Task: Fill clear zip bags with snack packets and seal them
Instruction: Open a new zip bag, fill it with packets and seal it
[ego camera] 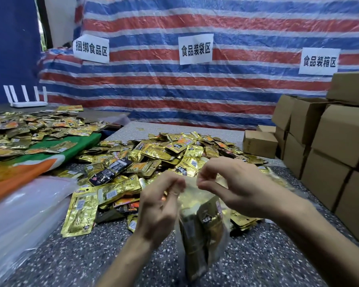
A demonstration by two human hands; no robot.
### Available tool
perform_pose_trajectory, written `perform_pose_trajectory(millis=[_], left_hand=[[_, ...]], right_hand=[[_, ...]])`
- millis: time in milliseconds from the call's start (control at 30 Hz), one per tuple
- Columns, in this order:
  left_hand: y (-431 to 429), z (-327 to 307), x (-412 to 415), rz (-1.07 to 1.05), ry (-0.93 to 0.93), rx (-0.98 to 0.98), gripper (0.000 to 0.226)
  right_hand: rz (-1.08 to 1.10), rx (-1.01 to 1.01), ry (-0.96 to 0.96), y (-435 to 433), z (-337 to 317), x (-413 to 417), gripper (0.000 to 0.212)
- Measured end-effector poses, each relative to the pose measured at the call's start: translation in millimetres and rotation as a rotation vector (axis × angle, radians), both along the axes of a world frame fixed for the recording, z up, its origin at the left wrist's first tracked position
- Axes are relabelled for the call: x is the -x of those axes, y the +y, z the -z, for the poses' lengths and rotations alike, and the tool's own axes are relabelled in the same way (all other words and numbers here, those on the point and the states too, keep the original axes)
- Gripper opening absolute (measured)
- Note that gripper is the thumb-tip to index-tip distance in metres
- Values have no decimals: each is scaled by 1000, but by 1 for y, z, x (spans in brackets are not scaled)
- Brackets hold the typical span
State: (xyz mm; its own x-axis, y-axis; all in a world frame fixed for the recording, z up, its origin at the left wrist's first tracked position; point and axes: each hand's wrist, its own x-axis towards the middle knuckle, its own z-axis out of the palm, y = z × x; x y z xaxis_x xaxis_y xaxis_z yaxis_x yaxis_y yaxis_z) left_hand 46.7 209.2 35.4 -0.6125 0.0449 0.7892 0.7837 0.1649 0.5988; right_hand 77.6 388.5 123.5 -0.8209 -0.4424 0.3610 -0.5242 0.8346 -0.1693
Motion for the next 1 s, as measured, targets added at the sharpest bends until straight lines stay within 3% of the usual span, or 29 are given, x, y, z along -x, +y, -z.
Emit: perform_pose_trajectory(millis=[367, 500, 600, 1000], left_hand=[[-7, -9, 4, -34, 26, -125, 23], [-13, -8, 9, -43, 1, -168, 24], [-19, -4, 11, -34, -8, -168, 21], [-16, -6, 3, -14, -55, -112, 22]], right_hand=[[37, -43, 57, 37, -10, -6, 19], [73, -57, 60, 55, -6, -7, 3], [99, -46, 7, 69, 1, -10, 4], [86, 153, -62, 85, 14, -25, 9]])
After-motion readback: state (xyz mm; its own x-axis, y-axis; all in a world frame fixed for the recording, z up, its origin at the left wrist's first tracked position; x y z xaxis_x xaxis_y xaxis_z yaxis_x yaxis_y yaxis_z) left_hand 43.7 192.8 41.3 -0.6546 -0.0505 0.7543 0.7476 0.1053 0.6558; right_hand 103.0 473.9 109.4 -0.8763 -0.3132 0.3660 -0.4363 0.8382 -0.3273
